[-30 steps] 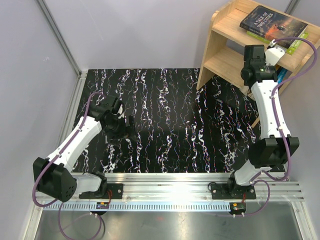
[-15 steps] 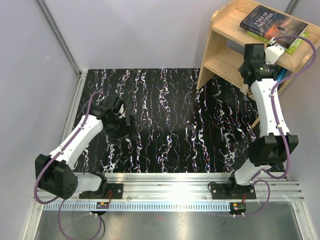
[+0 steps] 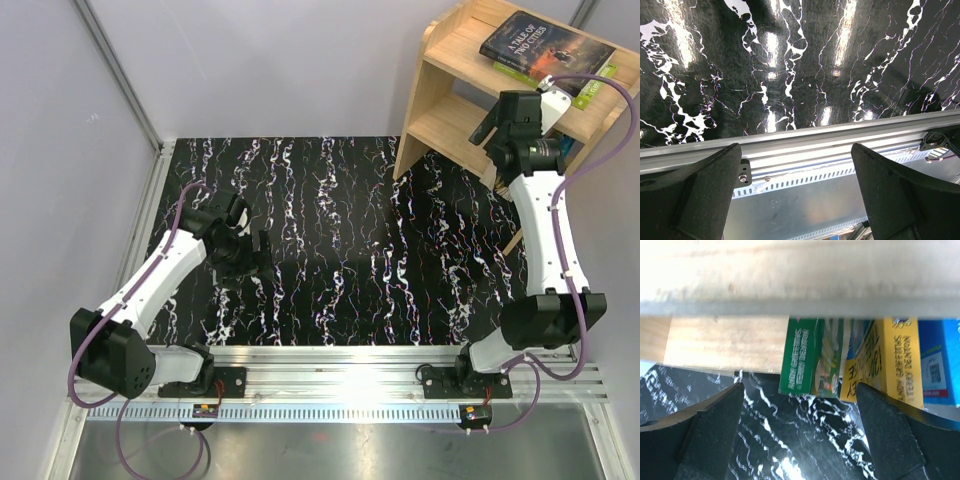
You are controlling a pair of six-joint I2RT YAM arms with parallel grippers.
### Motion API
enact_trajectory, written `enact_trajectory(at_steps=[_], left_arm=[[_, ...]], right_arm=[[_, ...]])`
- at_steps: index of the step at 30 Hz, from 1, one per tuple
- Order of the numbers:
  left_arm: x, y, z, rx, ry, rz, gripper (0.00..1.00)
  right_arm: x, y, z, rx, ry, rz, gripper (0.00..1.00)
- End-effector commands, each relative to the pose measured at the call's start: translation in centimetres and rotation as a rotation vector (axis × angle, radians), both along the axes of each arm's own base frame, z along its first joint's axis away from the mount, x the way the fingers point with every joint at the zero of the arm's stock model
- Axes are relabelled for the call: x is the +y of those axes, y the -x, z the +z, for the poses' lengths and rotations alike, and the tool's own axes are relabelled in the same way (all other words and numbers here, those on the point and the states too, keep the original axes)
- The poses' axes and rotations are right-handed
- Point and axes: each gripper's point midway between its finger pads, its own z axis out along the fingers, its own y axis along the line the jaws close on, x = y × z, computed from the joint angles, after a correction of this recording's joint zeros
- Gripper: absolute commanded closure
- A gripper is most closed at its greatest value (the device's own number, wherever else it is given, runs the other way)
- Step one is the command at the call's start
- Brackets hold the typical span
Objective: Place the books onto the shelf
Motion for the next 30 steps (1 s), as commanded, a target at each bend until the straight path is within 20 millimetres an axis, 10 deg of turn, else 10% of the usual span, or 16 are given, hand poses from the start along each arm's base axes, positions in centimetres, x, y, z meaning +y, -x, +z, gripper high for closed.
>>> enact_trajectory(at_steps=[1,15,20,24,30], left_arm=[[-0.1,-0.5,0.6,-0.047,0.017,-0.009,0.06],[0.0,0.0,0.7,-0.060,0.027,-0.031,0.06],[-0.2,-0.1,0.7,-0.068,0.033,-0.041,0.06],[-0.7,-0.2,0.8,-0.084,0.065,-0.054,0.05],[-2.0,0.2,0.8,-0.112,0.159,-0.072,0.01]], right_arm=[[0.8,0.8,2.4,-0.076,-0.022,0.062,0.00],[4.0,6.0,4.7,-0.124,-0.121,0.212,0.00],[10.4,9.0,5.3,-0.222,-0.293,0.539,0.00],[17.4,13.4,1.4,-0.173,-0.612,0.846,0.00],[21.4,20.3,-0.8,-0.112,-0.943,0.991,0.00]])
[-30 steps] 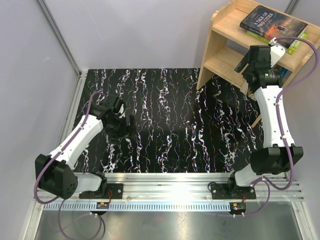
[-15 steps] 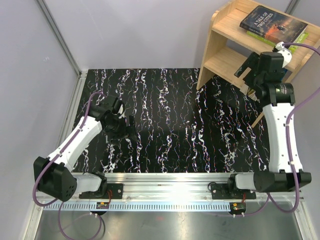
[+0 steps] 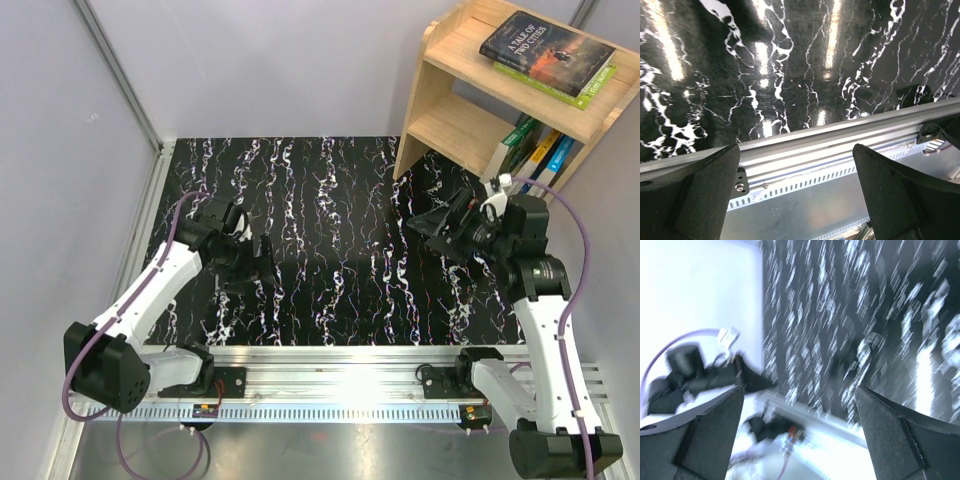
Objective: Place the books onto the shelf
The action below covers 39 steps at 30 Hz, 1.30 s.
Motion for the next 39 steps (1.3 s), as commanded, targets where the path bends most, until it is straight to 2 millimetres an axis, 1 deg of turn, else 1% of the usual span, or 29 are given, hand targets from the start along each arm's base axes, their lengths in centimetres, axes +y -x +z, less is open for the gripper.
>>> enact_trajectory(at_steps=[1,2,3,4,8,9,10,13,15,16,17,18,19,20,21,22,24,26,28,30,31,32,33,34,35,36,37,38,39], left_arm=[[-1.4,-0.5,1.3,-0.089,0.104,-0.032,0.01],[-1.3,-0.2,1.0,-0.085,0.106,-0.034,0.01],[-1.3,-0.2,0.9,-0.090,0.109,-0.035,0.01],[-1.3,-0.3,1.0,-0.107,0.108,-0.038,0.01],[-0.2,0.0,0.6,-0.096,0.047,-0.018,0.01],[0.2,0.0,0.7,-0.094,0.030,-0.003,0.01],[0.3,0.3,0.7,-0.087,0.022,0.004,0.01],[0.9,0.3,1.2,-0.120,0.005,0.032,0.01],[2.3,0.0,1.3,-0.142,-0.060,0.084,0.02],[3.2,0.5,2.1,-0.128,-0.106,0.117,0.07],[4.7,0.3,2.9,-0.156,-0.175,0.172,0.09],[5.4,0.5,4.5,-0.214,-0.172,0.220,0.09],[5.7,0.3,6.6,-0.289,-0.150,0.247,0.09],[5.9,0.2,7.8,-0.352,-0.133,0.263,0.01],[5.9,0.0,9.0,-0.415,-0.104,0.266,0.01],[5.9,0.0,11.1,-0.523,-0.051,0.275,0.01],[7.1,0.0,12.7,-0.606,-0.056,0.340,0.01],[9.2,0.3,13.0,-0.644,-0.117,0.437,0.01],[10.2,0.6,12.4,-0.637,-0.150,0.494,0.01],[10.6,0.7,12.0,-0.670,-0.159,0.488,0.01],[10.5,0.2,12.7,-0.722,-0.136,0.489,0.01],[10.7,0.4,13.2,-0.772,-0.118,0.495,0.01],[10.8,0.3,12.7,-0.799,-0.137,0.460,0.01],[10.6,-0.4,13.8,-0.879,-0.111,0.448,0.01],[11.0,-0.5,14.0,-0.922,-0.123,0.449,0.01],[11.9,-0.2,14.0,-0.982,-0.141,0.468,0.01],[12.6,-0.6,14.7,-1.048,-0.147,0.506,0.01],[14.3,-0.4,15.1,-1.105,-0.195,0.574,0.01],[15.0,-0.4,15.2,-1.201,-0.199,0.604,0.01]], right_arm=[[3.3,4.9,2.9,-0.017,-0.194,0.195,0.00],[2.8,6.0,2.0,0.024,-0.160,0.172,0.00],[2.2,6.3,2.8,-0.011,-0.124,0.124,0.00],[1.9,7.6,3.5,-0.055,-0.111,0.112,0.00],[1.7,10.4,3.5,-0.078,-0.139,0.075,0.00],[1.9,10.7,2.5,-0.052,-0.155,0.085,0.00],[2.0,11.5,2.4,-0.064,-0.168,0.086,0.00],[2.1,12.3,0.5,-0.036,-0.182,0.093,0.00],[2.3,12.4,-1.3,0.020,-0.195,0.096,0.00],[2.4,12.7,-1.7,0.035,-0.205,0.103,0.00],[2.6,13.0,-2.0,0.069,-0.222,0.111,0.00],[2.9,13.7,-1.9,0.079,-0.229,0.144,0.00],[3.1,14.4,-2.0,0.065,-0.213,0.173,0.00],[3.1,15.1,-2.6,0.083,-0.202,0.190,0.00],[3.2,15.9,-2.9,0.075,-0.189,0.208,0.00],[3.1,16.4,-3.4,0.062,-0.153,0.230,0.00],[3.2,18.0,-4.5,0.120,-0.144,0.260,0.00],[3.2,19.4,-5.3,0.152,-0.130,0.288,0.00],[3.0,20.7,-5.7,0.160,-0.102,0.299,0.00],[2.7,21.4,-5.5,0.138,-0.066,0.283,0.00],[2.4,21.9,-5.7,0.139,-0.052,0.270,0.00],[2.3,22.1,-5.7,0.136,-0.045,0.254,0.00],[1.8,22.0,-5.6,0.124,-0.028,0.212,0.00],[1.7,22.4,-5.6,0.117,-0.031,0.187,0.00],[1.5,22.4,-5.4,0.107,-0.029,0.169,0.00],[0.6,22.1,-5.1,0.087,-0.003,0.093,0.00],[0.2,22.3,-5.2,0.122,-0.015,0.037,0.00],[-0.2,22.5,-4.4,0.095,-0.011,0.008,0.00],[-0.4,22.6,-4.1,0.076,-0.002,-0.005,0.00]])
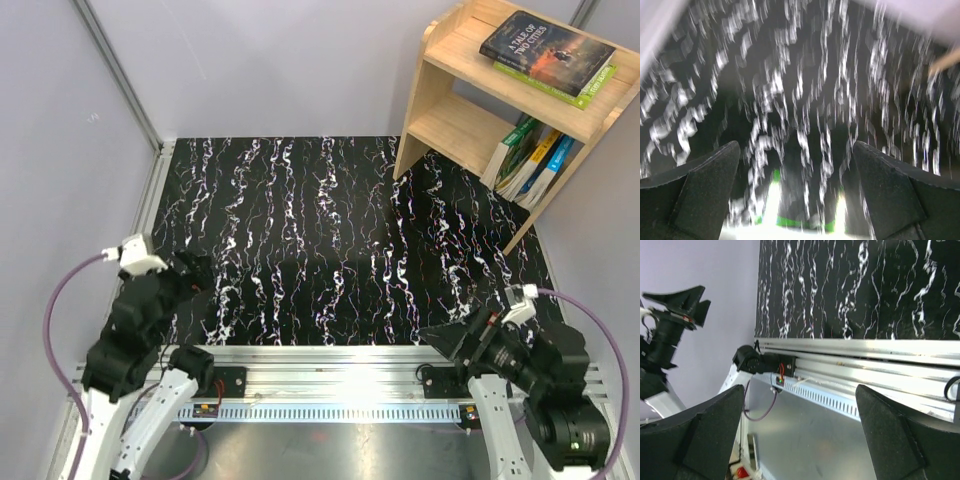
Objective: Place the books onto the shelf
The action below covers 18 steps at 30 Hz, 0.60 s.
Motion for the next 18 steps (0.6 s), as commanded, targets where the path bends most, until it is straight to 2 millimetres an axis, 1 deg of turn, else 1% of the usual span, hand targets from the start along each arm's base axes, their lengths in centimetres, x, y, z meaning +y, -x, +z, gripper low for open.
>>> enact_trajectory(at_steps=[1,2,3,4,5,6,7,8,9,10,11,12,13,14,15,16,17,18], left_arm=[[3.9,-1.3,4.6,-0.380,-0.058,0.175,0.01],[4.4,-1.2,4.9,-0.439,-0.062,0.203,0.01],[4.7,-1.4,4.5,-0.482,-0.093,0.210,0.01],[4.9,-1.5,4.9,-0.593,-0.060,0.233,0.01],[5.4,-1.9,4.3,-0.606,-0.075,0.273,0.01],[6.2,-1.5,4.5,-0.650,-0.068,0.313,0.01],[6.7,-1.6,5.0,-0.682,-0.056,0.356,0.01],[7.3,-2.1,3.5,-0.644,-0.083,0.403,0.01],[7.5,-2.3,3.3,-0.633,-0.128,0.412,0.01],[7.4,-3.1,2.6,-0.600,-0.168,0.406,0.01],[7.0,-4.4,1.1,-0.537,-0.227,0.391,0.01],[6.9,-5.0,1.1,-0.542,-0.251,0.391,0.01],[6.7,-5.8,0.4,-0.526,-0.274,0.388,0.01],[6.3,-6.9,-2.2,-0.463,-0.326,0.370,0.01],[6.1,-7.6,-1.7,-0.507,-0.300,0.383,0.01],[6.0,-8.1,-2.4,-0.503,-0.295,0.383,0.01],[6.4,-9.0,-4.5,-0.444,-0.320,0.396,0.01],[6.4,-9.5,-5.0,-0.457,-0.282,0.415,0.01]], right_arm=[[-1.6,1.2,0.4,0.005,0.044,-0.112,0.00],[-1.8,1.7,1.4,-0.035,0.053,-0.122,0.00],[-2.3,1.6,1.6,-0.048,0.077,-0.154,0.00],[-2.8,2.0,1.5,-0.048,0.104,-0.171,0.00],[-3.3,2.3,2.3,-0.081,0.123,-0.197,0.00],[-4.7,2.0,2.3,-0.082,0.168,-0.273,0.00],[-5.6,2.3,1.7,-0.050,0.192,-0.325,0.00],[-6.5,2.3,1.6,-0.038,0.208,-0.385,0.00],[-7.7,2.0,1.2,-0.023,0.238,-0.454,0.00],[-8.1,1.9,1.0,-0.016,0.241,-0.481,0.00],[-8.3,1.7,1.0,-0.022,0.246,-0.496,0.00],[-8.4,1.4,1.1,-0.037,0.245,-0.500,0.00],[-8.4,0.7,1.8,-0.088,0.242,-0.499,0.00],[-8.3,0.1,1.7,-0.103,0.241,-0.489,0.00],[-8.2,-0.6,2.7,-0.175,0.232,-0.488,0.00],[-8.2,-1.0,3.0,-0.207,0.228,-0.488,0.00],[-7.9,-1.8,2.5,-0.213,0.224,-0.475,0.00],[-7.7,-1.8,2.9,-0.272,0.209,-0.467,0.00]])
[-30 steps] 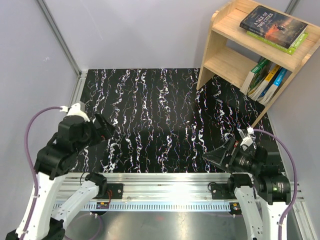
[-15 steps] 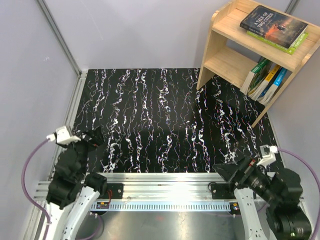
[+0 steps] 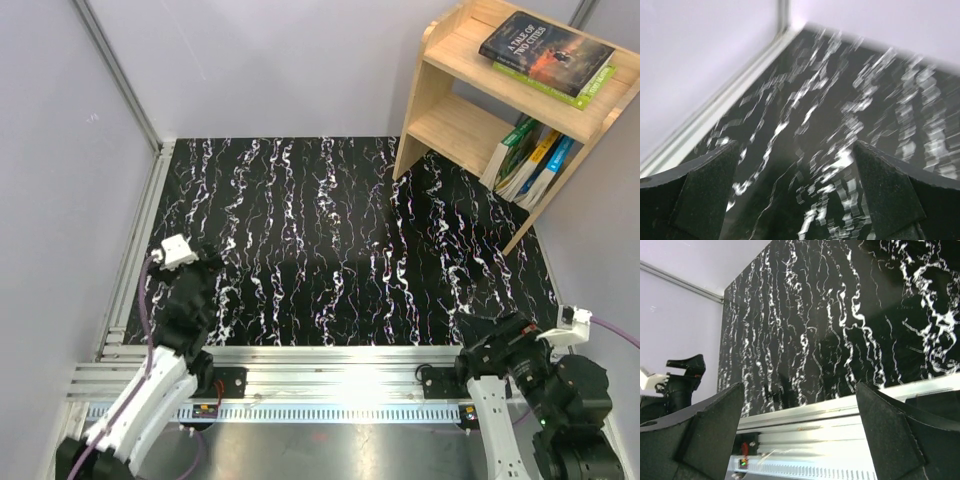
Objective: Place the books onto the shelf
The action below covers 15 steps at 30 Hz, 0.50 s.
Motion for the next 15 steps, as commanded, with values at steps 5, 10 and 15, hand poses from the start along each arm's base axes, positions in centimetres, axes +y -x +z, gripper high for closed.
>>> enact_trajectory(at_steps=[5,10,15], left_arm=[[4.4,-3.2,-2.8,-0.066,0.070,0.195,0.01],[2.8,-7.4,-3.6,-0.033,-0.018,-0.010,0.01],[-1.8,-9.0,-5.6,0.023,-0.154,-0.311,0.01]], right_arm=[[1.0,-2.7,1.2,-0.316,0.240,0.163,0.00],[0.3,-5.9,0.1,-0.276,0.323,0.157,0.00],[0.2,-9.7,0.9,-0.361,0.351,0.141,0.00]])
